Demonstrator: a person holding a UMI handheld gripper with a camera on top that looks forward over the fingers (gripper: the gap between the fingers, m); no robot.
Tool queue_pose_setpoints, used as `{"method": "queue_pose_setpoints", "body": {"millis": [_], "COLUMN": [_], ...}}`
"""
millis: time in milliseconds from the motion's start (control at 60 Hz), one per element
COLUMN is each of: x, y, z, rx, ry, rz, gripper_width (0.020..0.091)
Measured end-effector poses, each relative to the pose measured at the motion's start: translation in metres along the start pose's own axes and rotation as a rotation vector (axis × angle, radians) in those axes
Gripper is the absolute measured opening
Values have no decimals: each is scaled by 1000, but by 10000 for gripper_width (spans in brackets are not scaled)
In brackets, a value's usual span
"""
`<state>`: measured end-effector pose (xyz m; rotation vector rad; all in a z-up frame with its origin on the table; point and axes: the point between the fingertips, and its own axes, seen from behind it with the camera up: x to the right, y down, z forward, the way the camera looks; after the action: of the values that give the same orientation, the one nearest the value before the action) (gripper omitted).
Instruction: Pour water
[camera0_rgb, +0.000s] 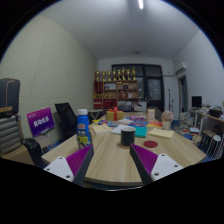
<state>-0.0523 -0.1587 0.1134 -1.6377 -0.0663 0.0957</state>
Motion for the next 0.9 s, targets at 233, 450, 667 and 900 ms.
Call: {"method": "queue_pose_setpoints", "body": {"millis": [233,450,667,900], "x": [-84,-115,-115,-117], "y": [-16,-16,-4,15], "z": [70,138,190,224], "rx": [38,23,1,-45], "ry": [-62,9,92,86], "rz": [-31,-61,-106,1], "gripper_width": [830,828,829,609]}}
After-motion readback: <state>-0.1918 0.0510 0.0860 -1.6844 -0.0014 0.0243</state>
